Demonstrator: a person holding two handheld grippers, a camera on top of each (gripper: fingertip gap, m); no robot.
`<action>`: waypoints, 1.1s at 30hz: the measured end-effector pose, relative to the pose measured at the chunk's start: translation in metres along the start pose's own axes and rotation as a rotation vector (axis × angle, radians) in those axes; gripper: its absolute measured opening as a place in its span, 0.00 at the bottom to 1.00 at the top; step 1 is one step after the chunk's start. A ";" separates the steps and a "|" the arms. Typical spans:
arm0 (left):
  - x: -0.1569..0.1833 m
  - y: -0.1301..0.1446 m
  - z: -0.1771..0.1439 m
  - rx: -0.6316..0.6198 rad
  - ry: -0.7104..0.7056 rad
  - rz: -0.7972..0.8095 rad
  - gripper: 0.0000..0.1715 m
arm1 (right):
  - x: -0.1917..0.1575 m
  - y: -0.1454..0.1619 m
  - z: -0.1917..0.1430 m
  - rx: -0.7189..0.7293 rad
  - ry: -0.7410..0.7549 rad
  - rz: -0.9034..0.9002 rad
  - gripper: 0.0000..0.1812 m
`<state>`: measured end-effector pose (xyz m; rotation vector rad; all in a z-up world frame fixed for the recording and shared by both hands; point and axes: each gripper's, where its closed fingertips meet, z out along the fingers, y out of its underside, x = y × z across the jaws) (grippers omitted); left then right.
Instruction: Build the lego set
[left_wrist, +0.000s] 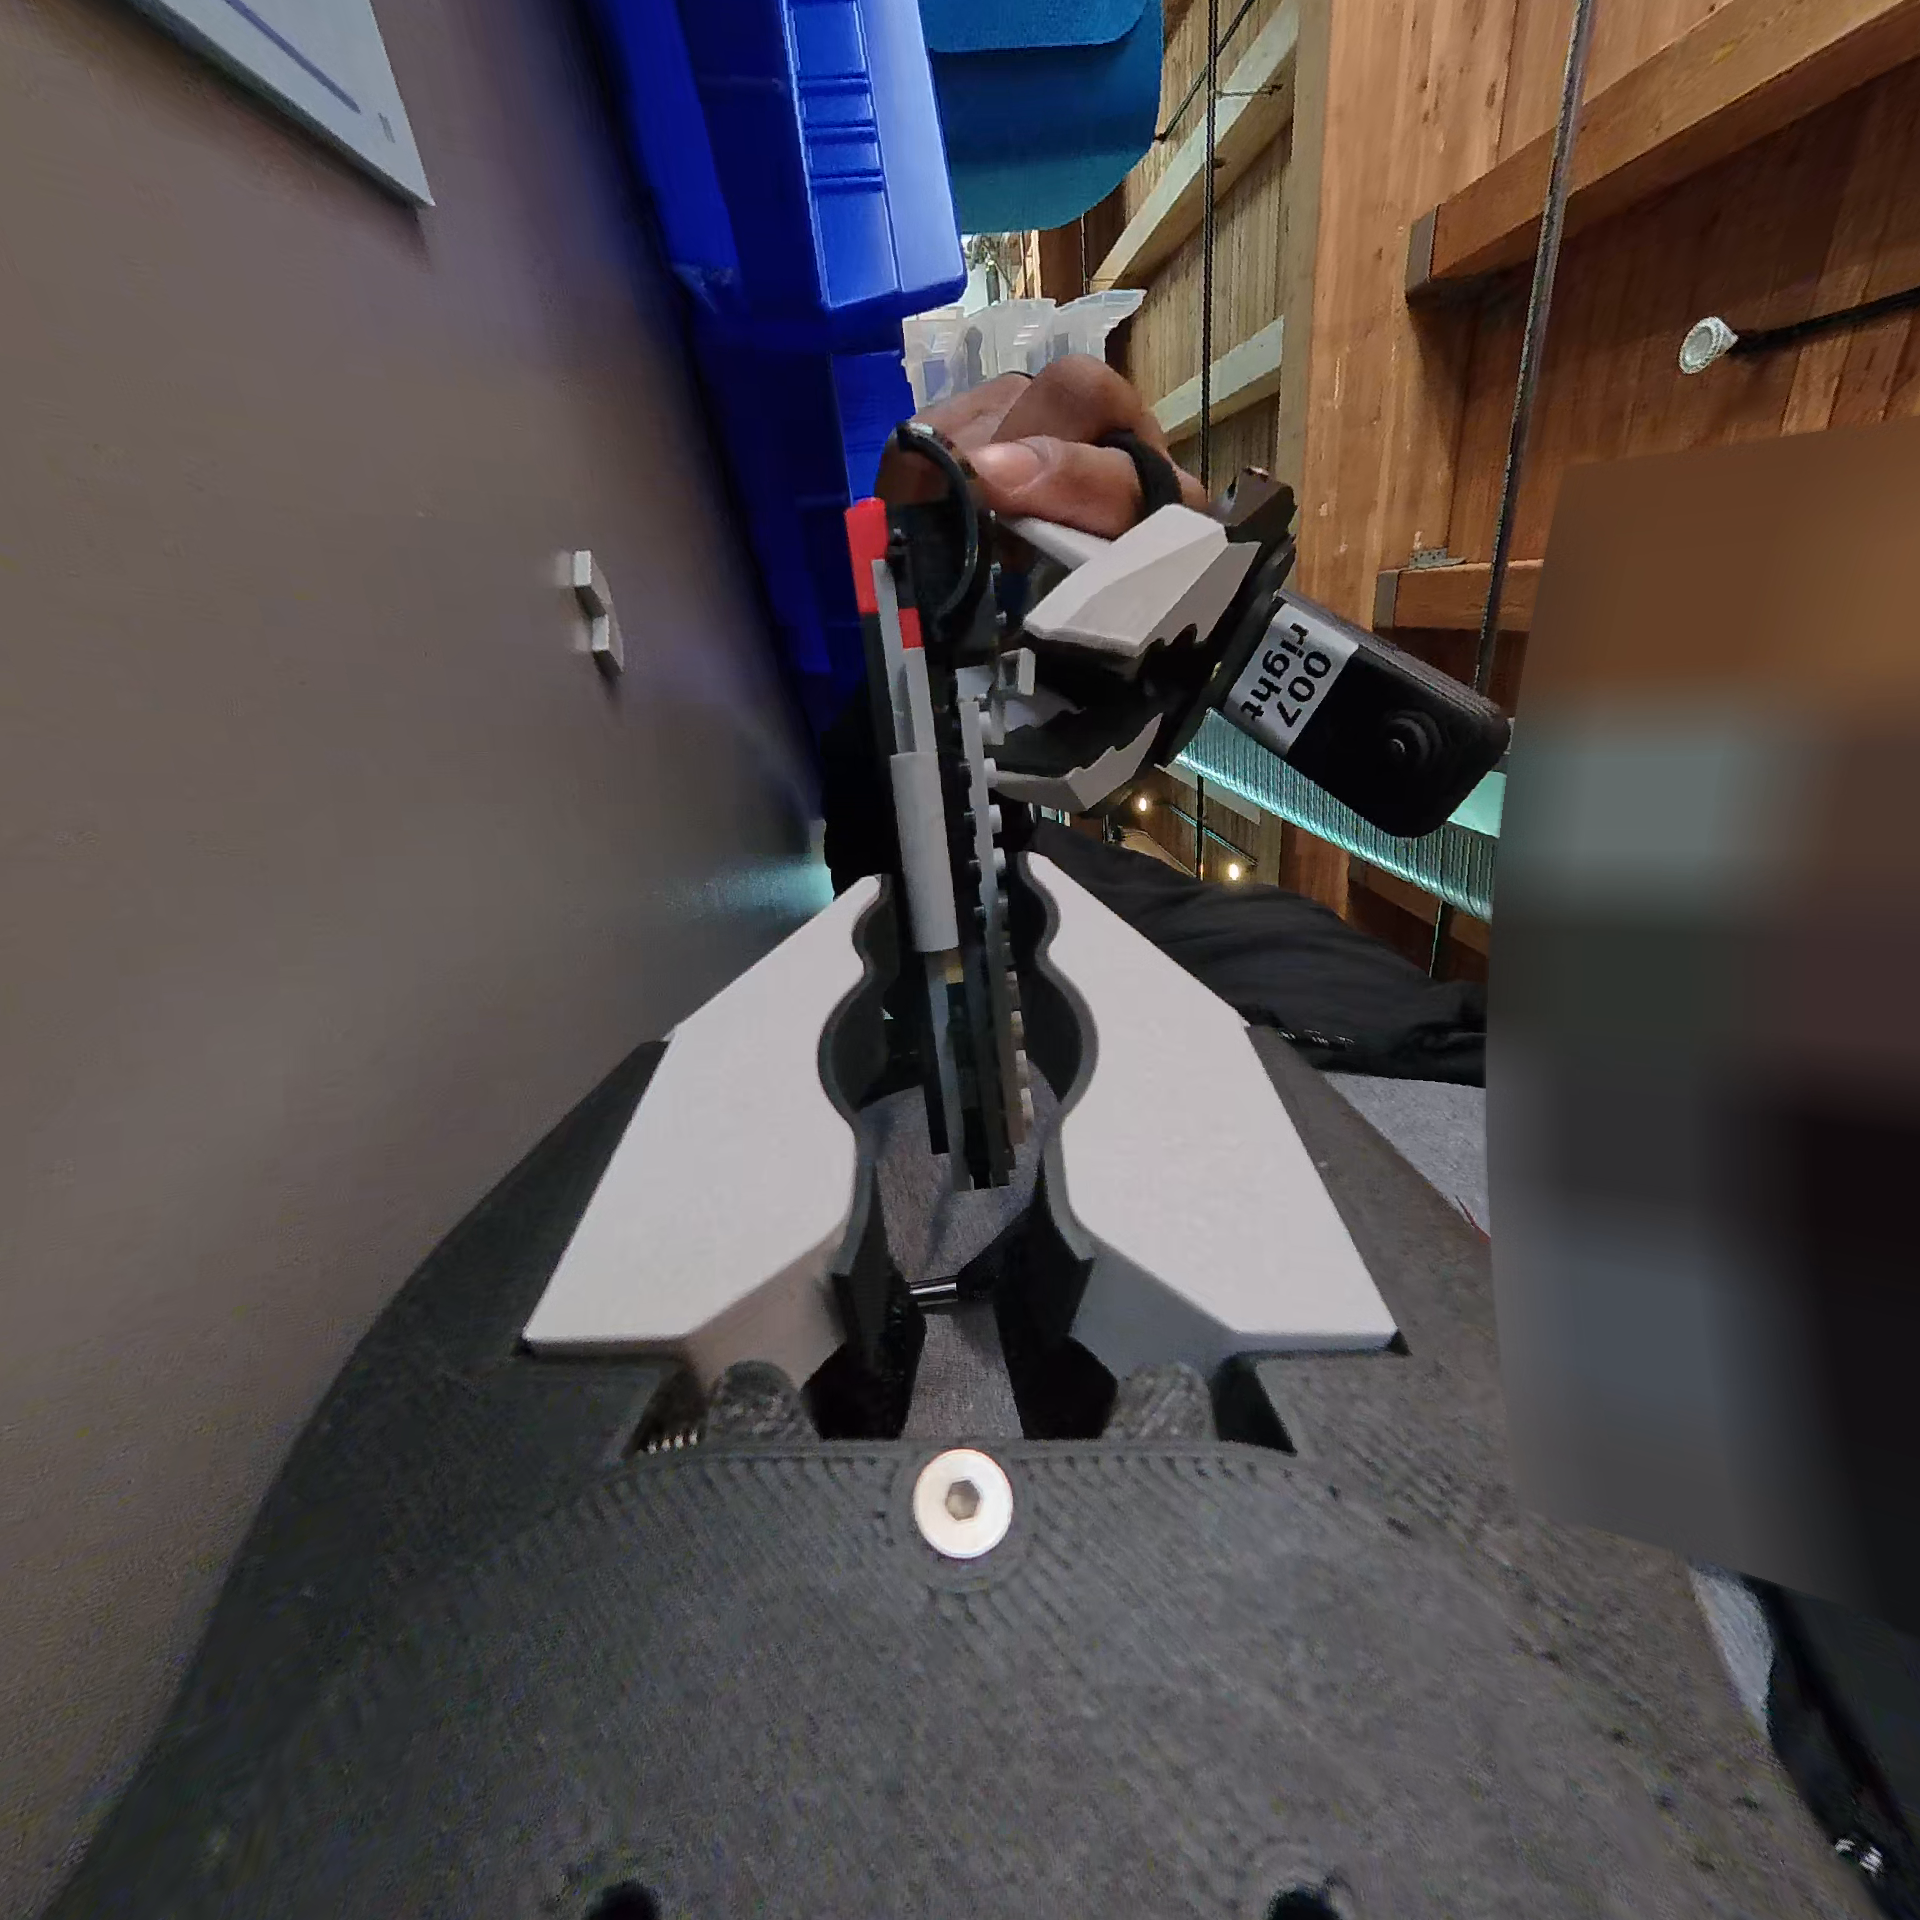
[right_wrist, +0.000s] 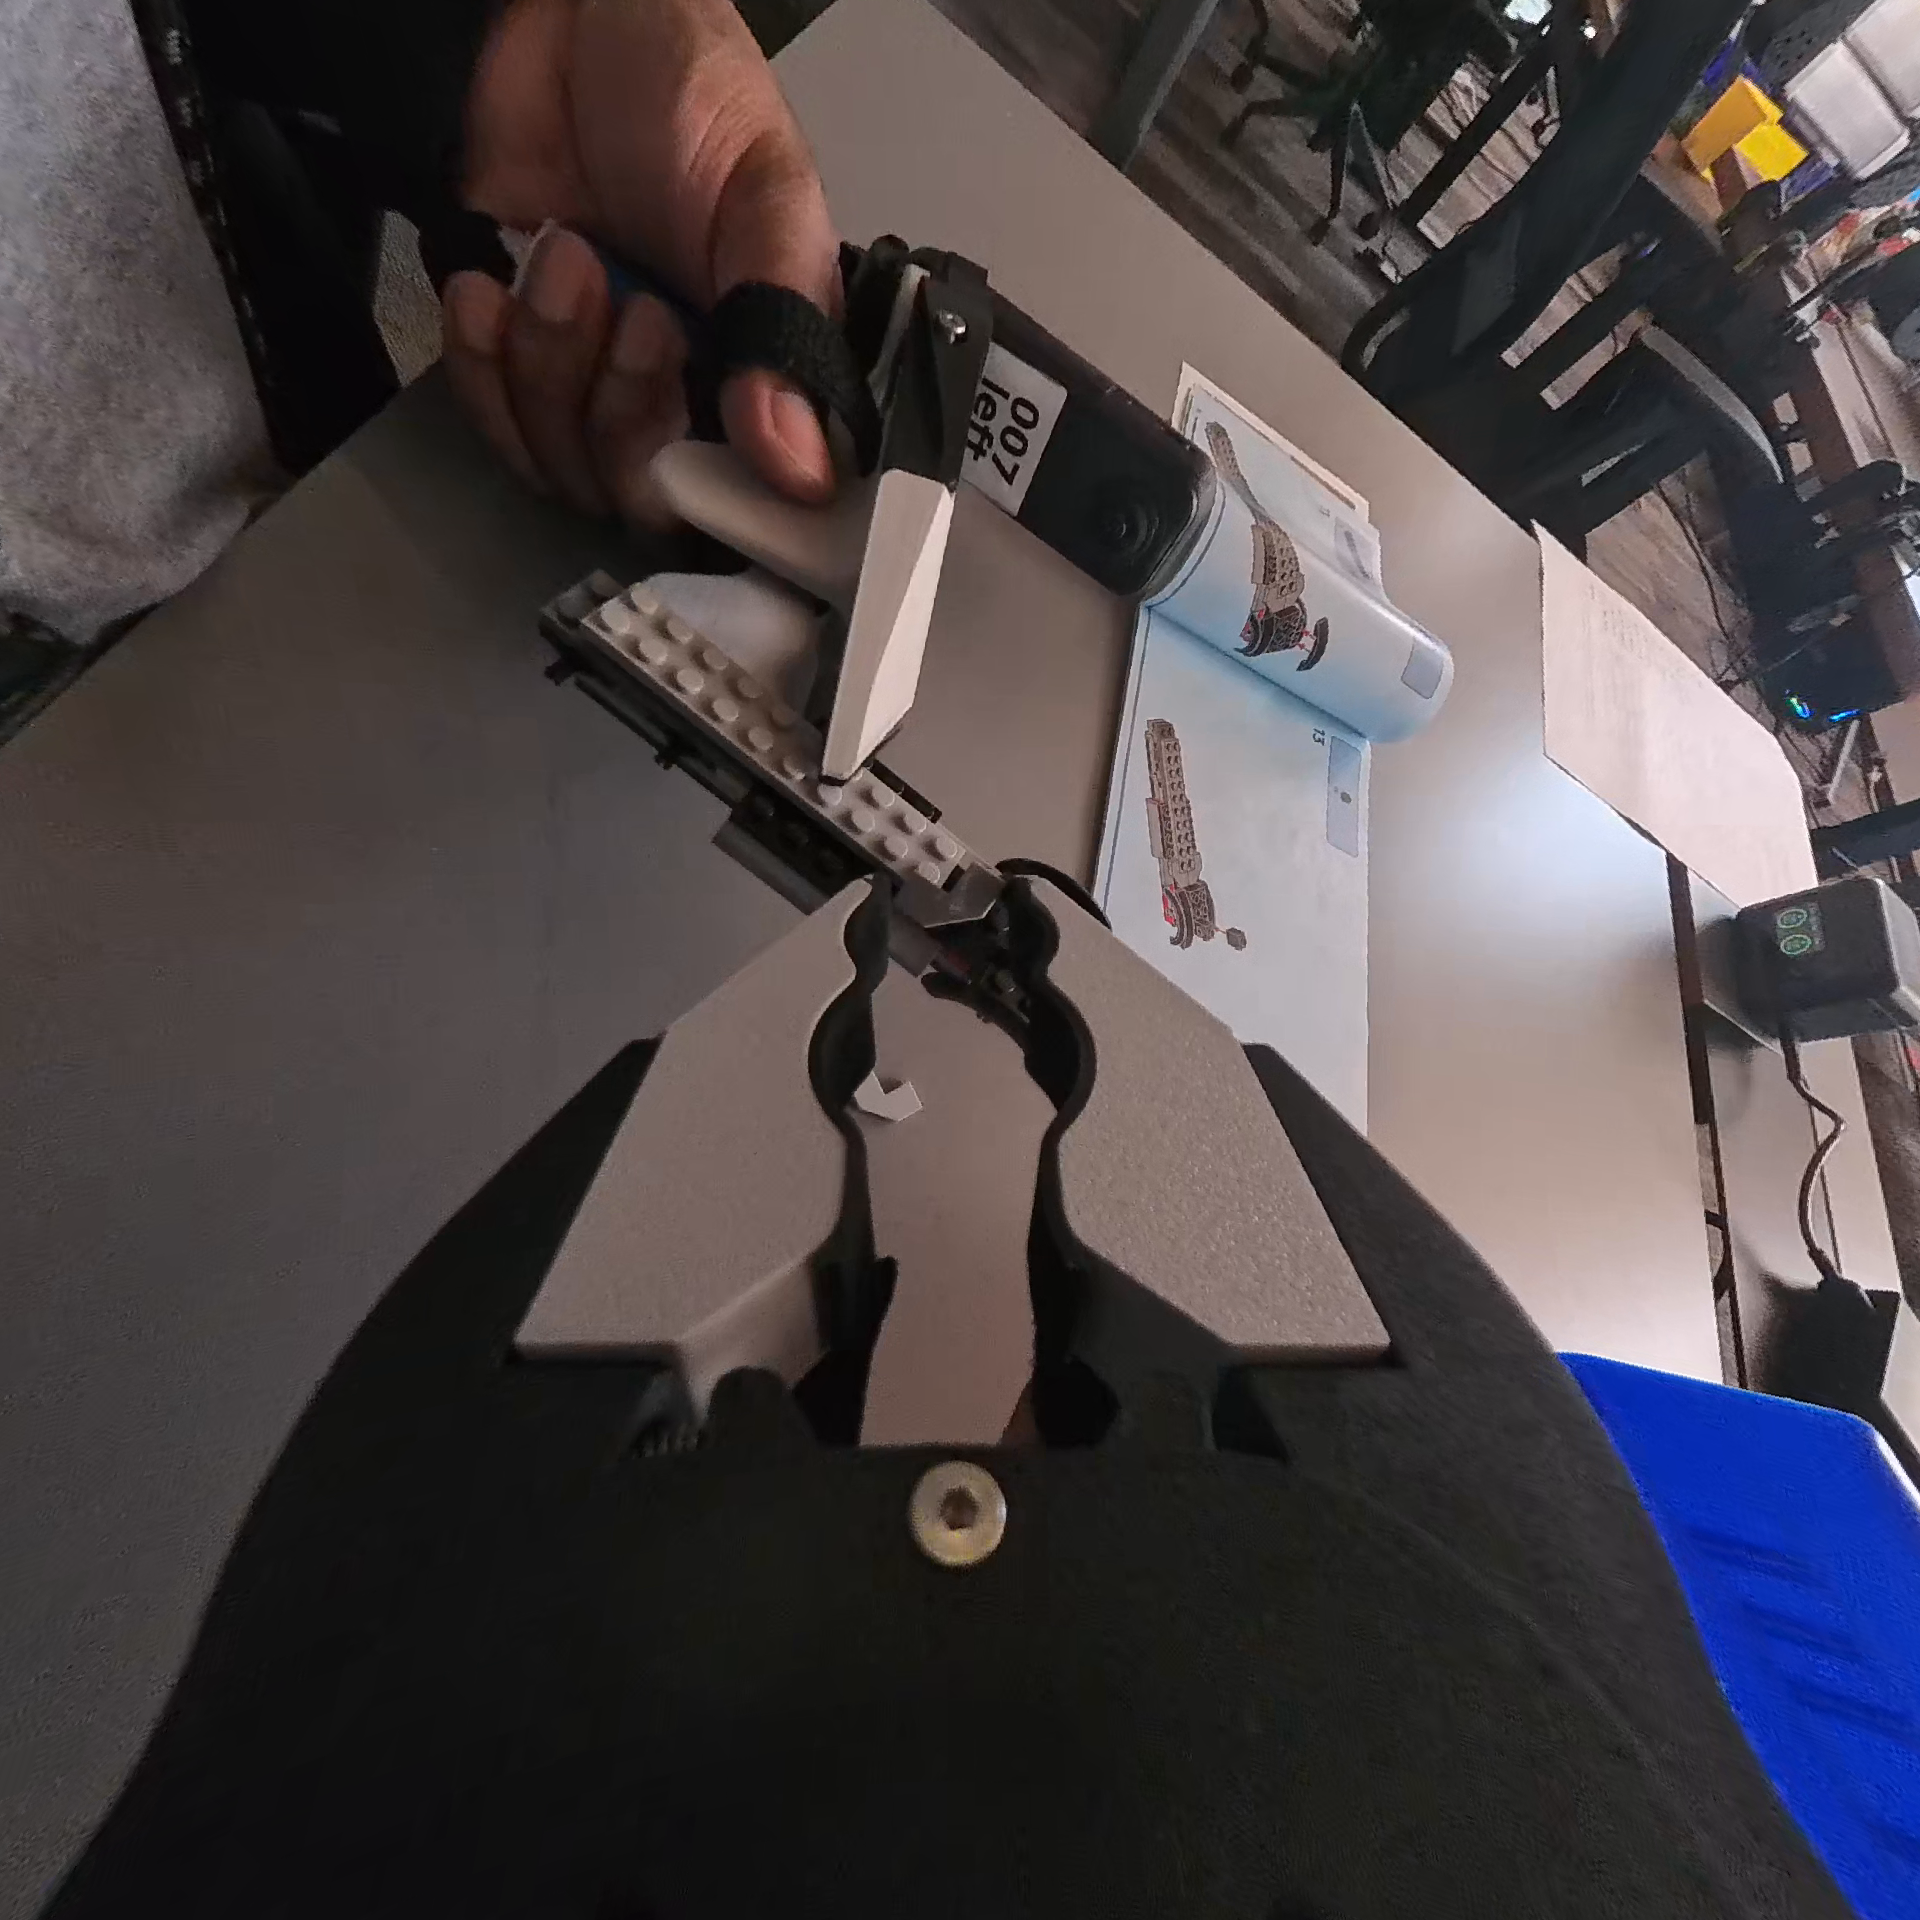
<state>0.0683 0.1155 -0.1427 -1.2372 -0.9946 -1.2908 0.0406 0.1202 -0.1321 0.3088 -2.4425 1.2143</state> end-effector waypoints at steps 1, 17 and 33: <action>0.000 0.000 0.000 0.000 0.000 0.000 0.12 | 0.000 0.000 0.000 0.001 -0.001 0.001 0.14; 0.003 -0.001 0.000 0.009 0.021 -0.013 0.12 | 0.001 -0.002 -0.003 0.024 -0.003 0.015 0.18; 0.009 -0.017 -0.006 0.110 0.006 0.101 0.11 | 0.037 0.016 -0.023 0.130 0.212 0.588 0.19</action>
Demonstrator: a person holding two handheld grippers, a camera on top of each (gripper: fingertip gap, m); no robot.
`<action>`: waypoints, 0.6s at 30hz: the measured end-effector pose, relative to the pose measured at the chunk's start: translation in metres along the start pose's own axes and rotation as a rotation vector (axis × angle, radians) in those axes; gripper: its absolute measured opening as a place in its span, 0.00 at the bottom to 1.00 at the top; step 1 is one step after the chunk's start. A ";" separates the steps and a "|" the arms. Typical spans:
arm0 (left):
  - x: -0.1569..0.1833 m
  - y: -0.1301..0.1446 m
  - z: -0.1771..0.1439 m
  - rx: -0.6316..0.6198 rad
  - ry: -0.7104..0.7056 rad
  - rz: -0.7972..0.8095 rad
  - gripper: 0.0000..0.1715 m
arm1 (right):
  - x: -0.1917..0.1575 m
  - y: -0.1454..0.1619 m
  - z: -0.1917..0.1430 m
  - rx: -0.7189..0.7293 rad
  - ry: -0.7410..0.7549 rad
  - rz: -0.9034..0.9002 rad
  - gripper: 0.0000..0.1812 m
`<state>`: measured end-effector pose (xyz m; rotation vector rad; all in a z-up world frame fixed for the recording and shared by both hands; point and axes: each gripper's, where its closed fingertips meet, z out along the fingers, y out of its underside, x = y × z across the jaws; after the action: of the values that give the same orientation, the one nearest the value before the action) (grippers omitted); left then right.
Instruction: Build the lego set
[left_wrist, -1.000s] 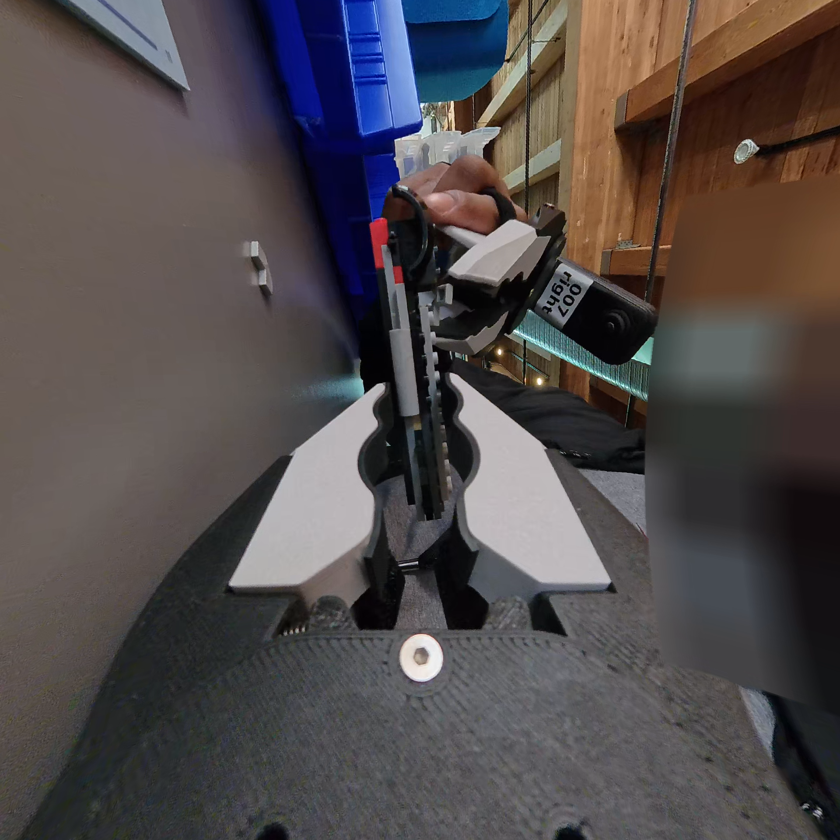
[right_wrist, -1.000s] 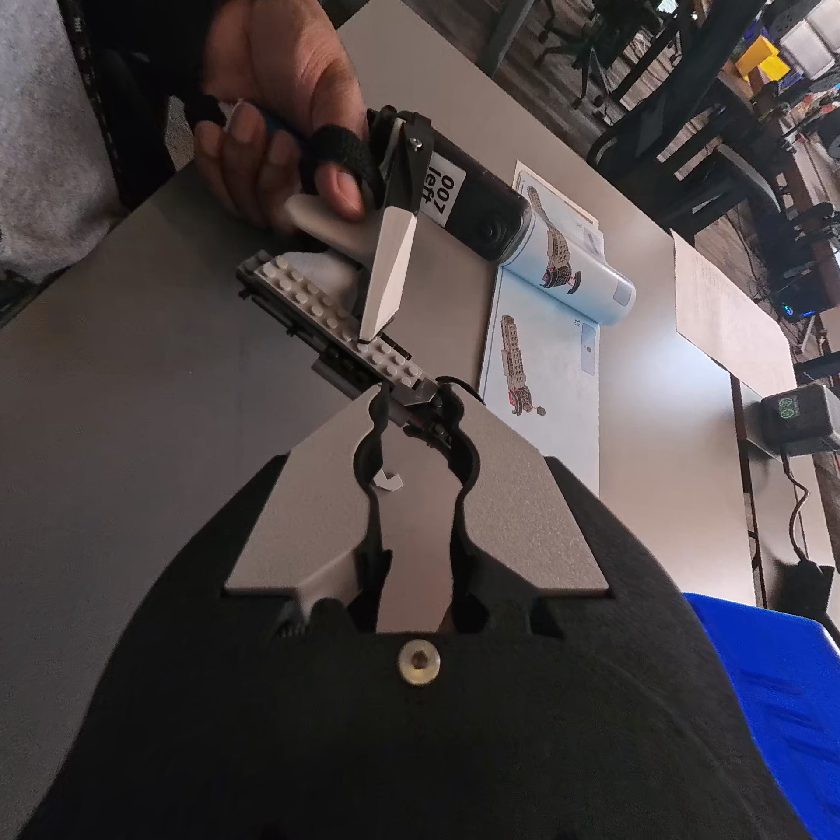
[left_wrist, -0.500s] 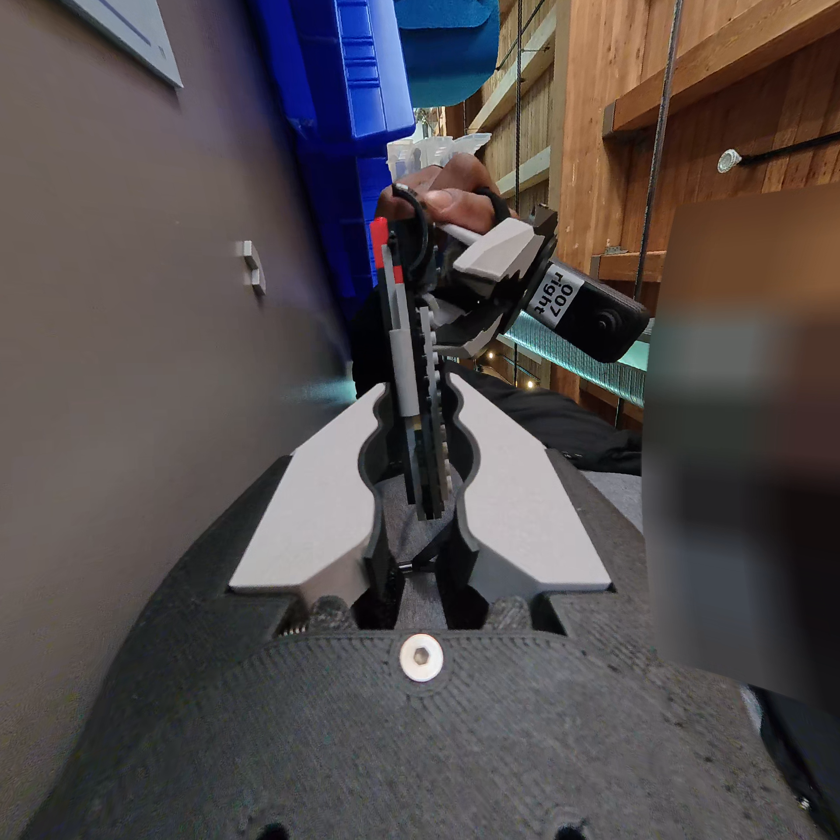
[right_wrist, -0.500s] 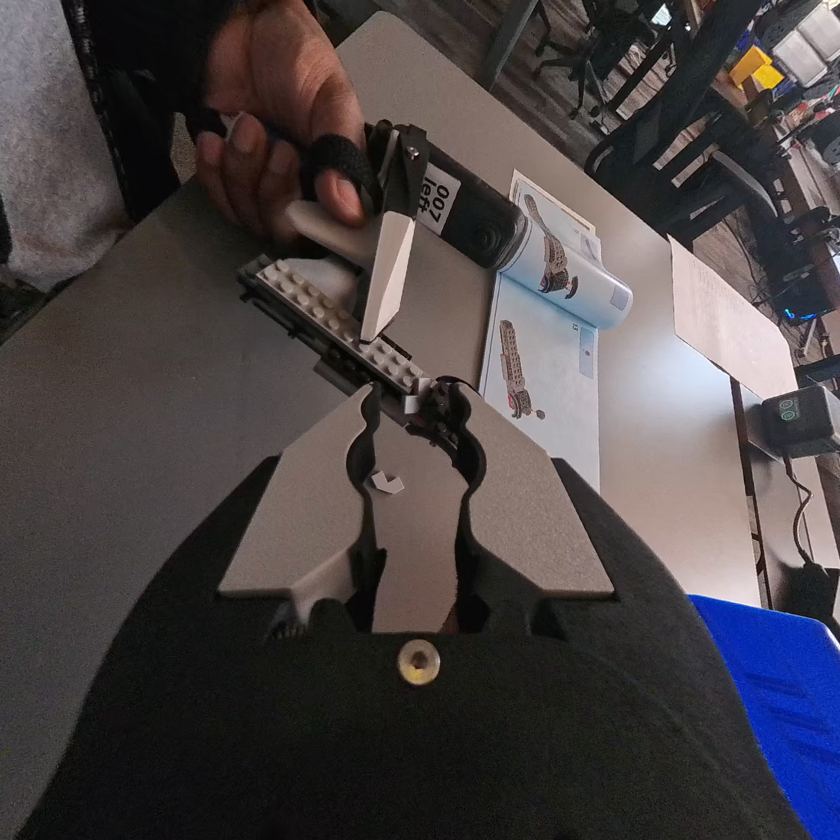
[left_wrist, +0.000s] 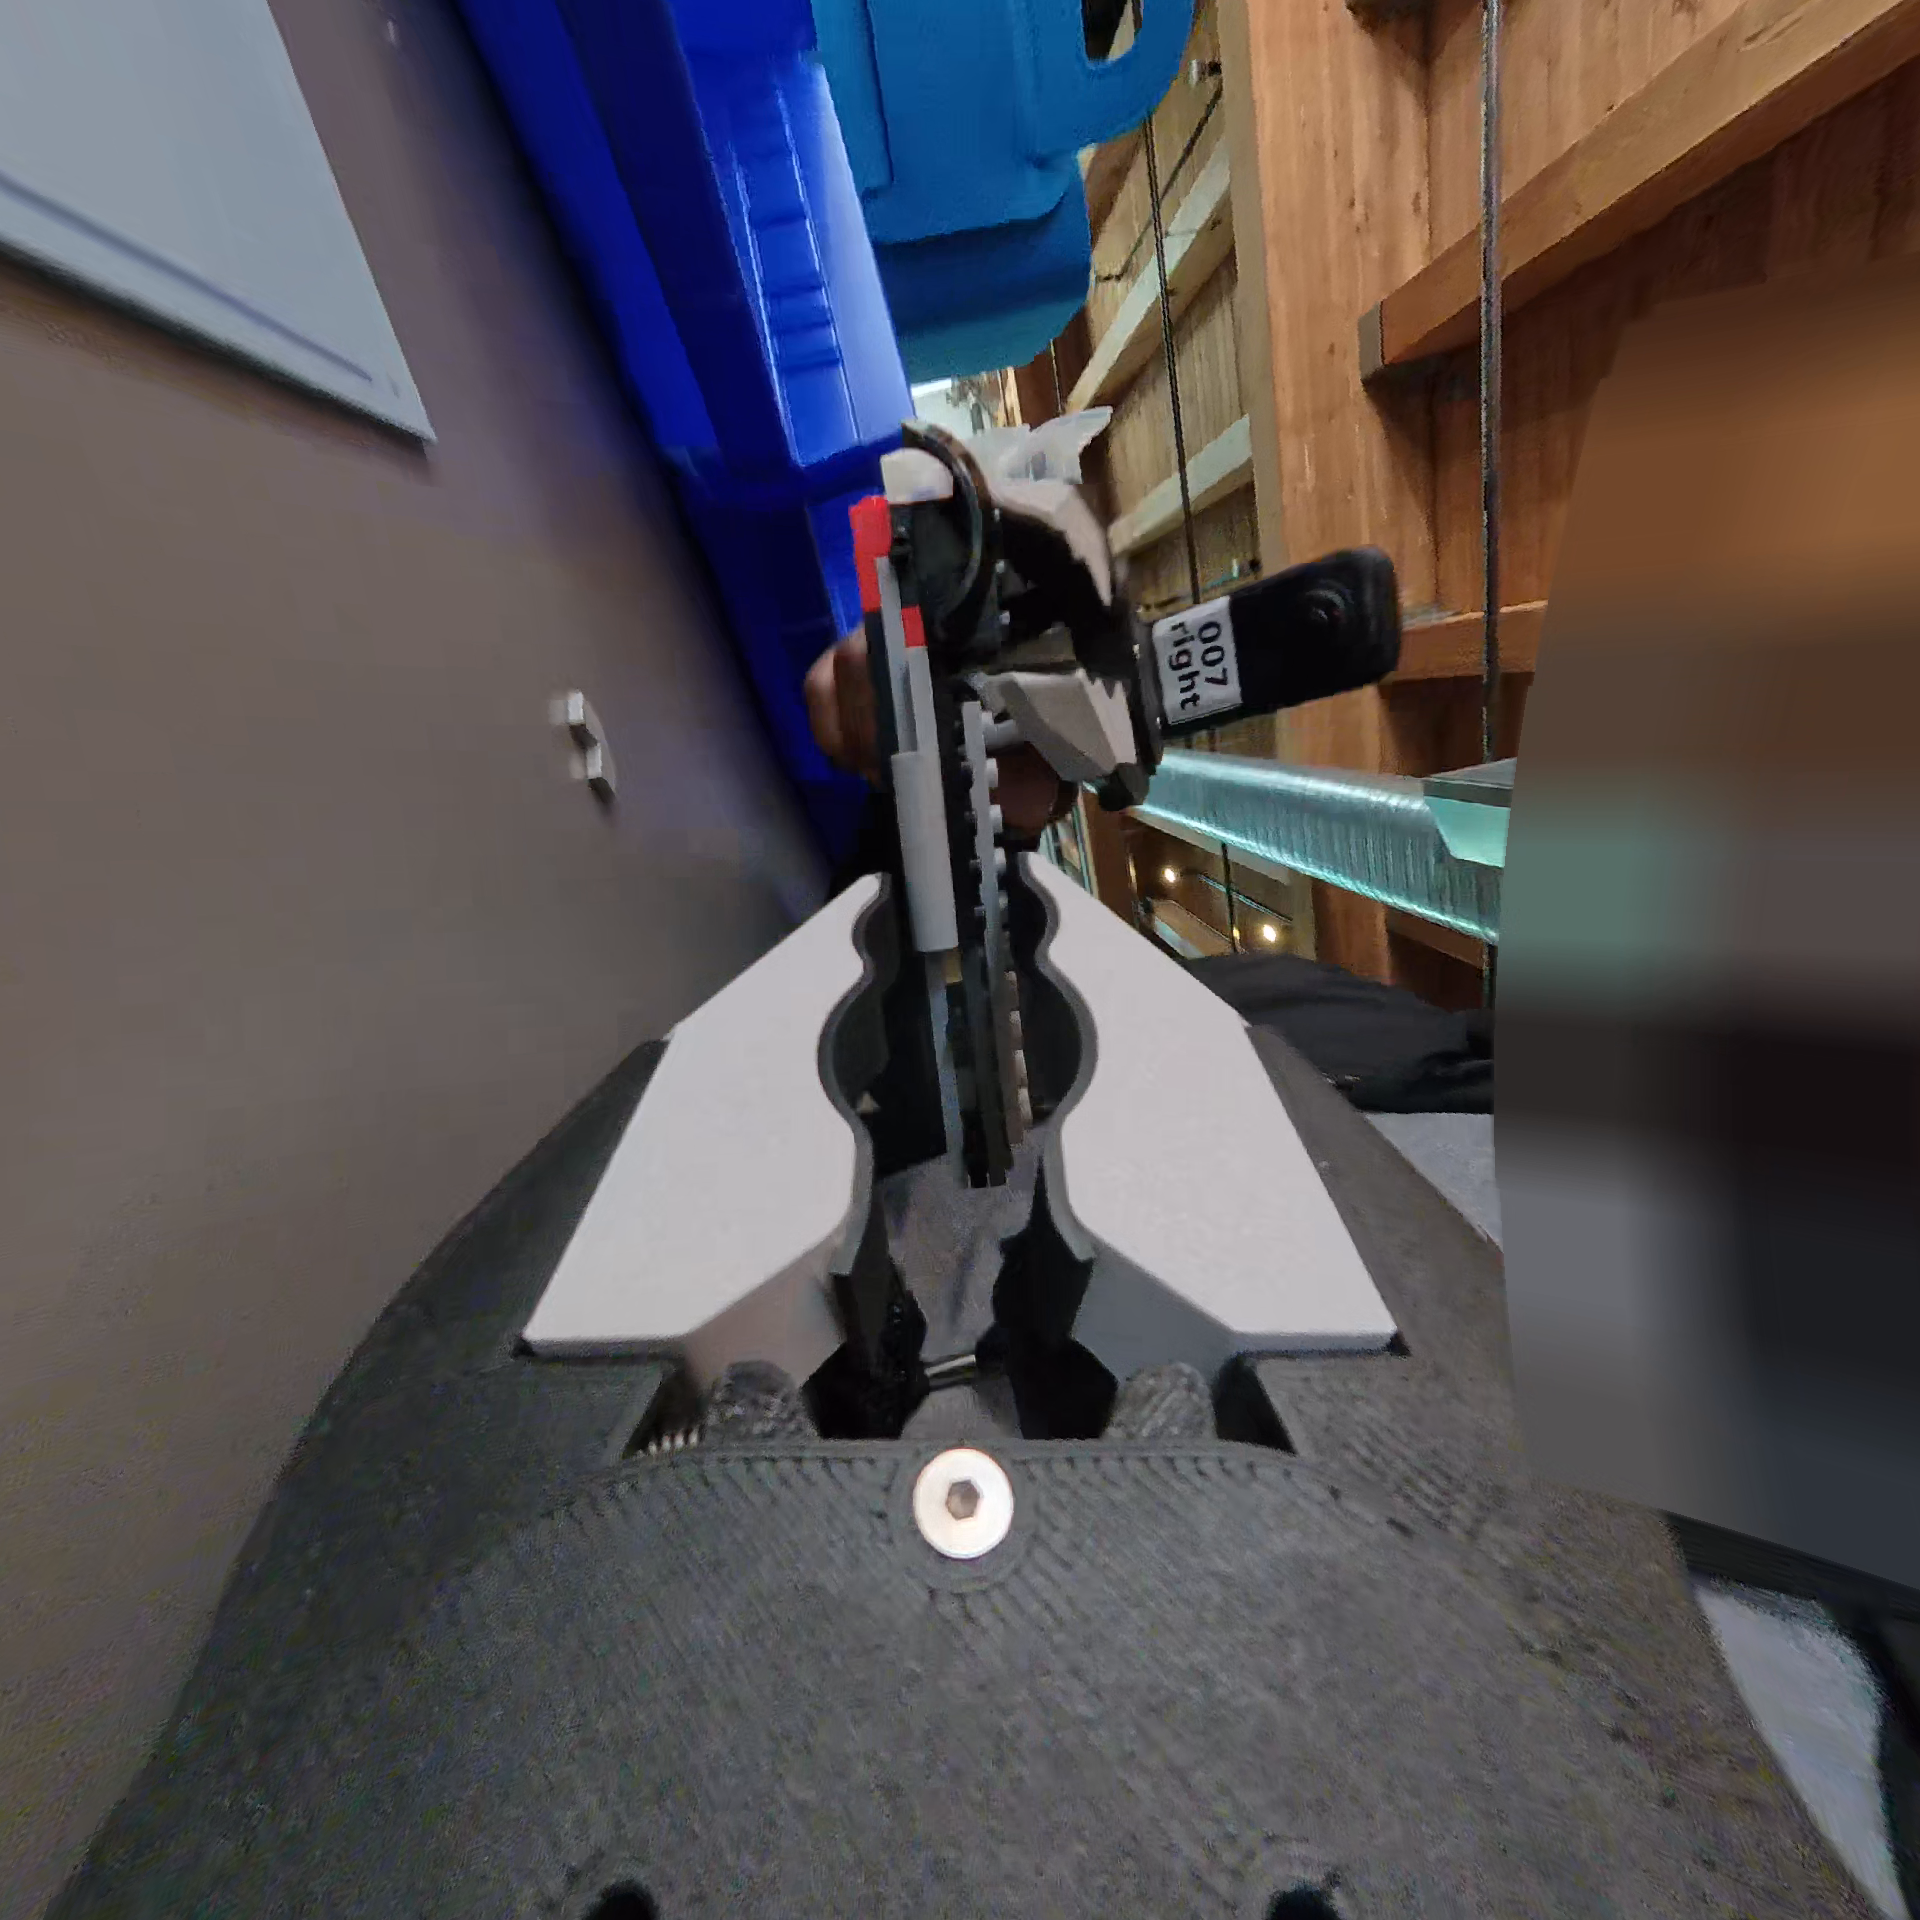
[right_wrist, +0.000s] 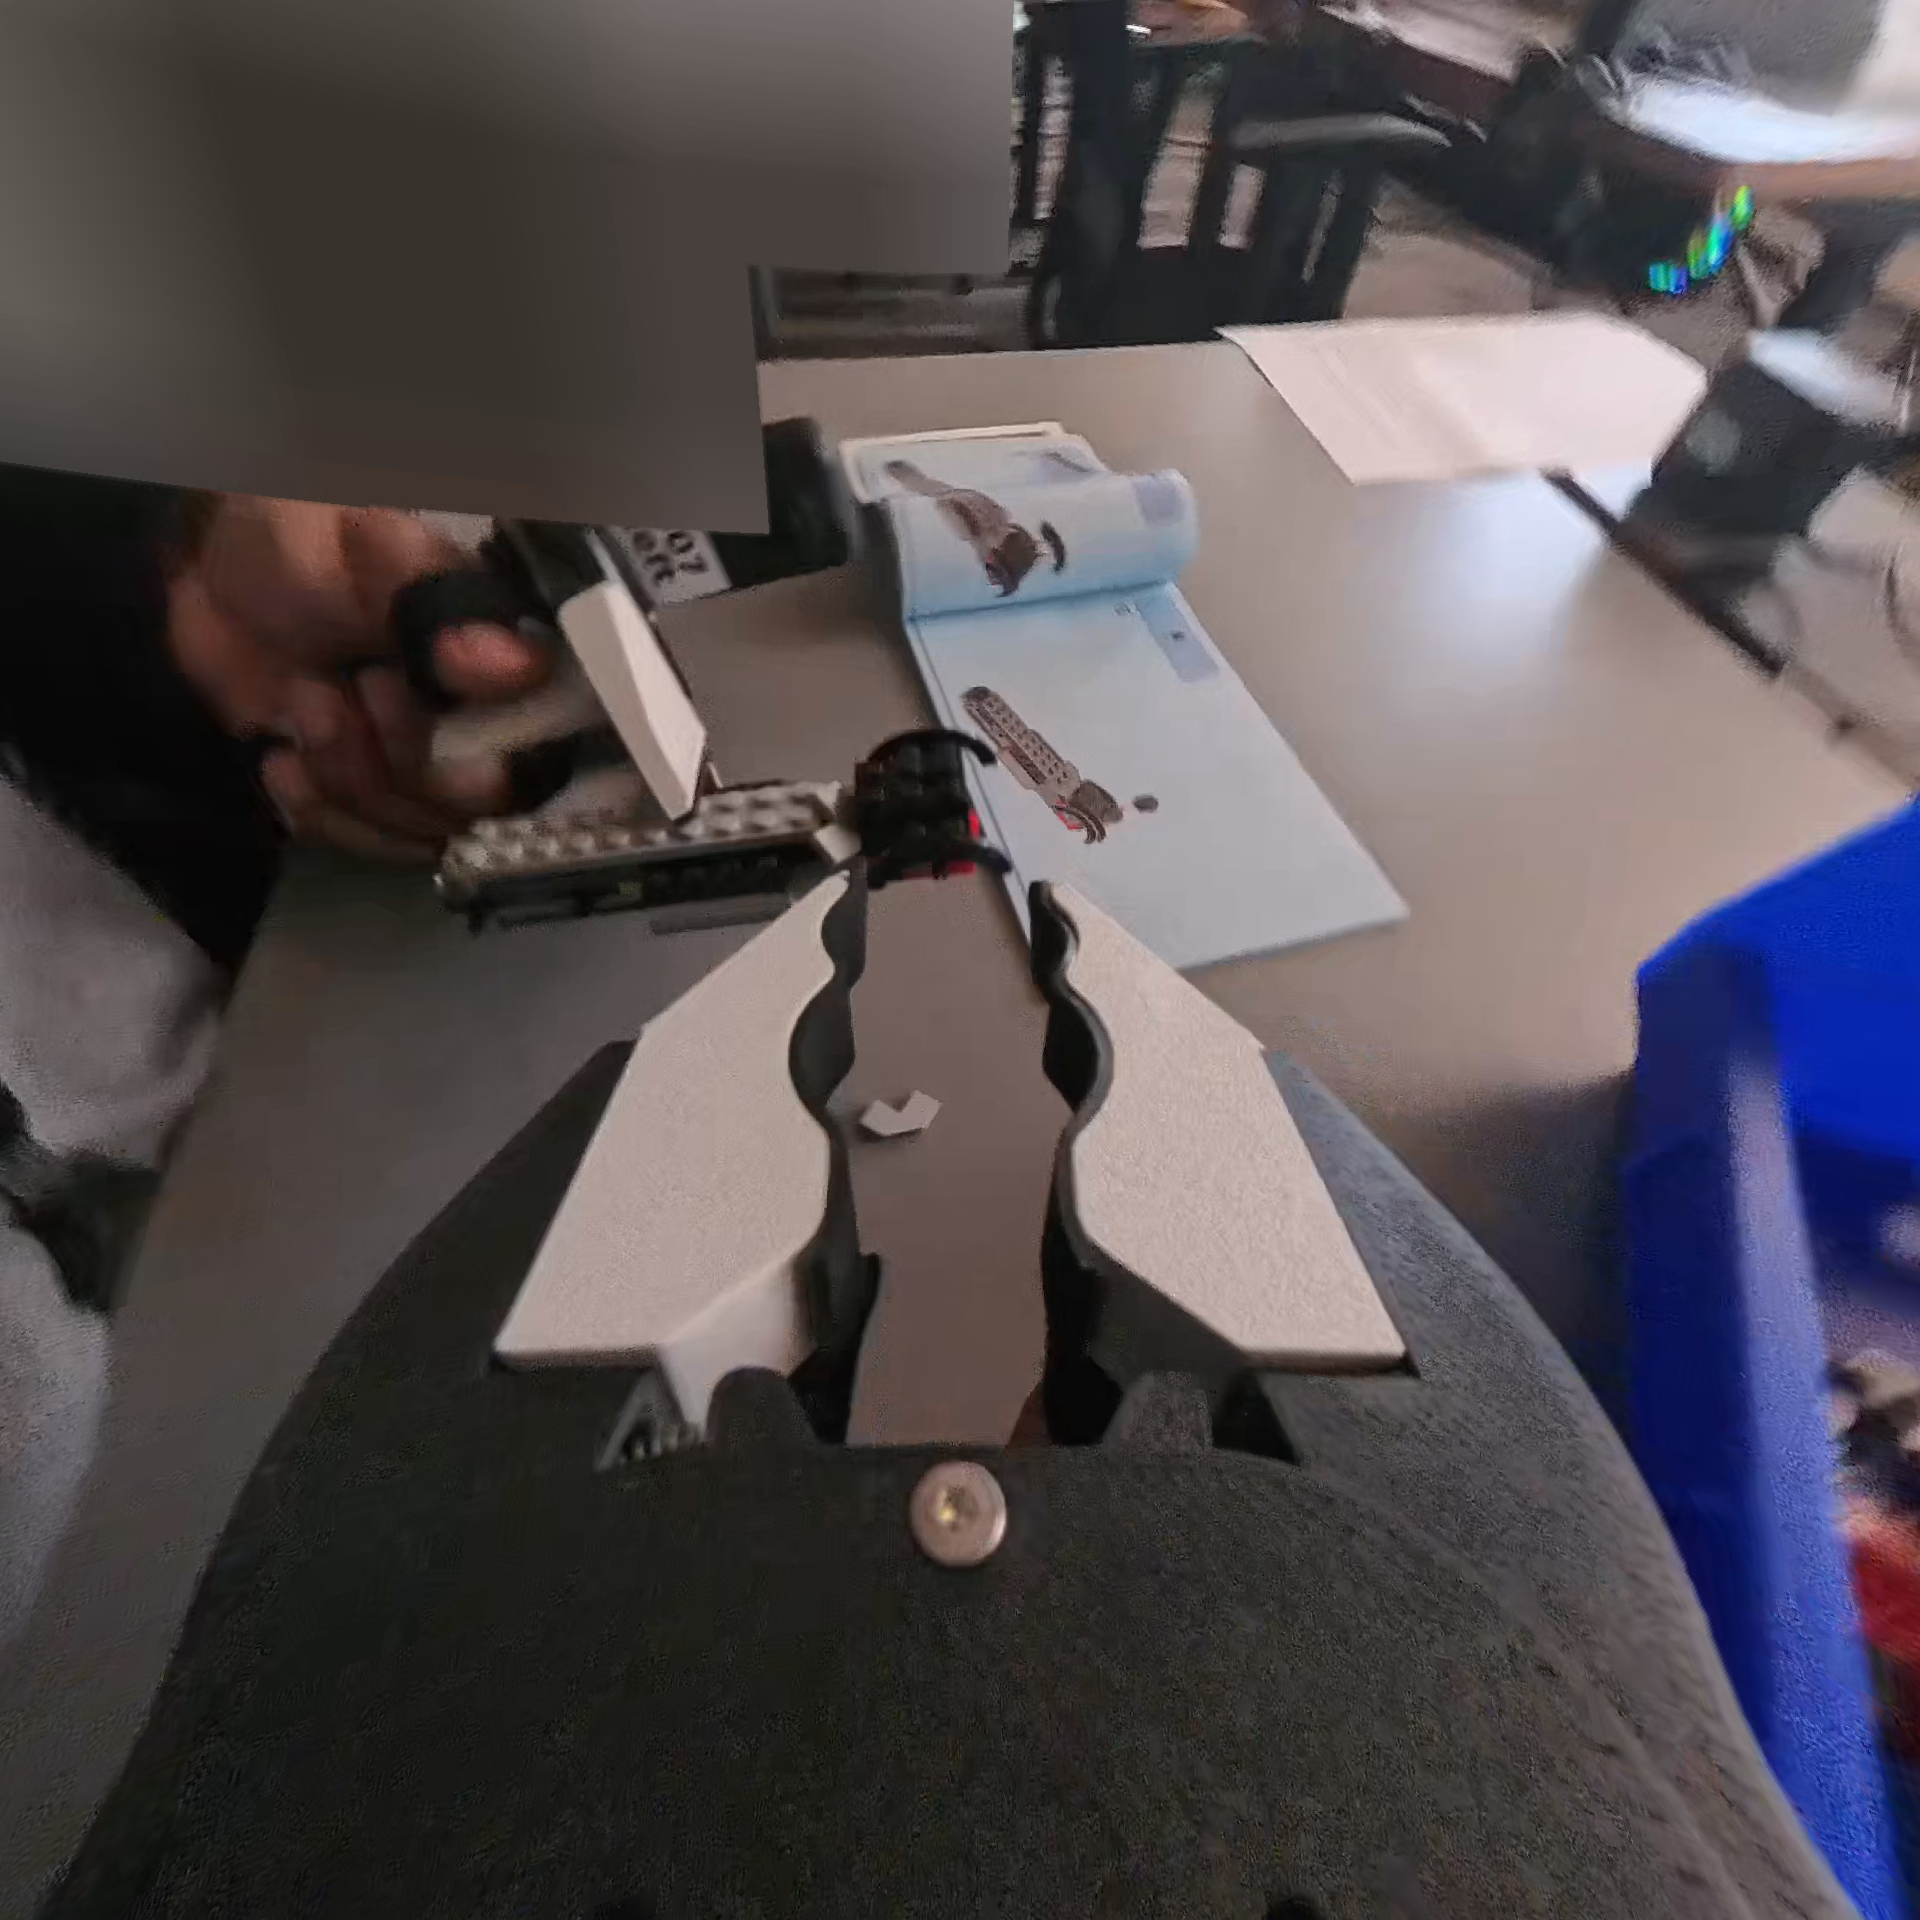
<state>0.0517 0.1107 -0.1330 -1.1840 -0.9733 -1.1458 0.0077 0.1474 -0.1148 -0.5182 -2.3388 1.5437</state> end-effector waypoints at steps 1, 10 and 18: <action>0.000 -0.004 0.000 0.020 -0.006 0.021 0.11 | 0.004 0.002 -0.001 0.013 0.013 0.110 0.19; 0.006 -0.017 0.010 0.148 -0.016 0.140 0.11 | -0.003 -0.005 0.007 0.194 -0.054 0.778 0.16; 0.005 -0.018 0.010 0.177 -0.062 0.205 0.11 | 0.004 -0.006 0.012 0.260 -0.051 0.932 0.14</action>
<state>0.0349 0.1200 -0.1234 -1.1523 -0.9554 -0.8480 -0.0022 0.1375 -0.1135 -1.6615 -1.9419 2.1809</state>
